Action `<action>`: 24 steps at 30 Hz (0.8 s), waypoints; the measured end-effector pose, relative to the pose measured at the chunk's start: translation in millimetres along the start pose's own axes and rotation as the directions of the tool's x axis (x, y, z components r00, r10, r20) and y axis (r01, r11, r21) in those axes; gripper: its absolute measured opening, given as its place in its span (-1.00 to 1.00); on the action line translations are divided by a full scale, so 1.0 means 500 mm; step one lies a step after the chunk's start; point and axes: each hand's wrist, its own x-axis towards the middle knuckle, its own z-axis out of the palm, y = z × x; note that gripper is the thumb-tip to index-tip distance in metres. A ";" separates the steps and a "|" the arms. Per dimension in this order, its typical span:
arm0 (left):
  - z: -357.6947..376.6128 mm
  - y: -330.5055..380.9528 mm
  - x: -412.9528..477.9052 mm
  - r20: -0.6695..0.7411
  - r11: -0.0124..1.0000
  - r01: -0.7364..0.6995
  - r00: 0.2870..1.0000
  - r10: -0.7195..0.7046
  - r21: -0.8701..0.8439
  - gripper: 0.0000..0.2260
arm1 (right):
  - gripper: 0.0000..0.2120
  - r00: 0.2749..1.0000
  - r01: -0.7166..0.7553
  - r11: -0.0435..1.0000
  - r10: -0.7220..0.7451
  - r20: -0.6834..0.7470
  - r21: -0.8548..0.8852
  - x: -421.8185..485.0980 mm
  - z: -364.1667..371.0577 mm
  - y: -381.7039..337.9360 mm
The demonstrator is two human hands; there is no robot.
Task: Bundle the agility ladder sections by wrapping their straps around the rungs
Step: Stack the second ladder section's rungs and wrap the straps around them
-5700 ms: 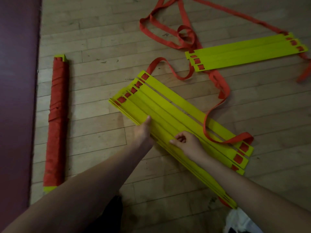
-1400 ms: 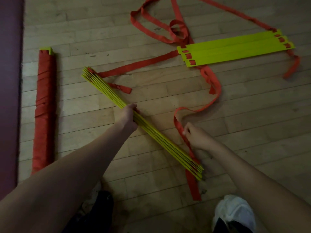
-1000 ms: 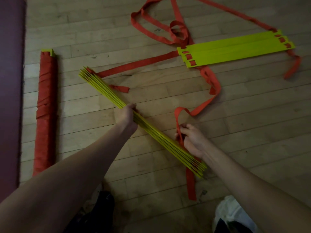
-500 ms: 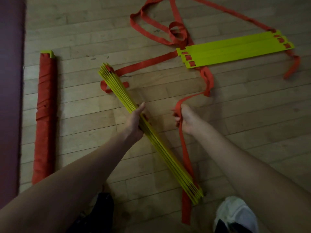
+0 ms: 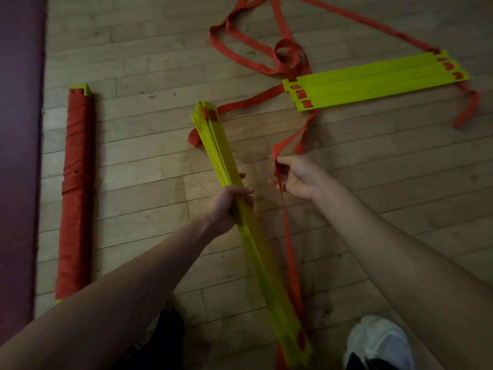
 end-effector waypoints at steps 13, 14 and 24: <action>0.023 -0.018 -0.028 0.148 0.971 0.166 0.970 -0.192 0.170 -0.42 | -0.76 0.989 0.133 0.989 -0.129 -0.071 0.057 0.020 0.019 -0.018; 0.024 -0.022 -0.030 0.165 0.967 0.171 0.965 -0.203 0.191 -0.43 | -0.76 0.987 0.145 0.988 -0.141 -0.075 0.050 0.022 0.018 -0.017; 0.039 -0.041 -0.052 0.266 0.943 0.143 0.937 -0.227 0.301 -0.64 | -0.63 0.979 0.150 0.986 -0.159 -0.128 -0.073 0.021 0.047 -0.043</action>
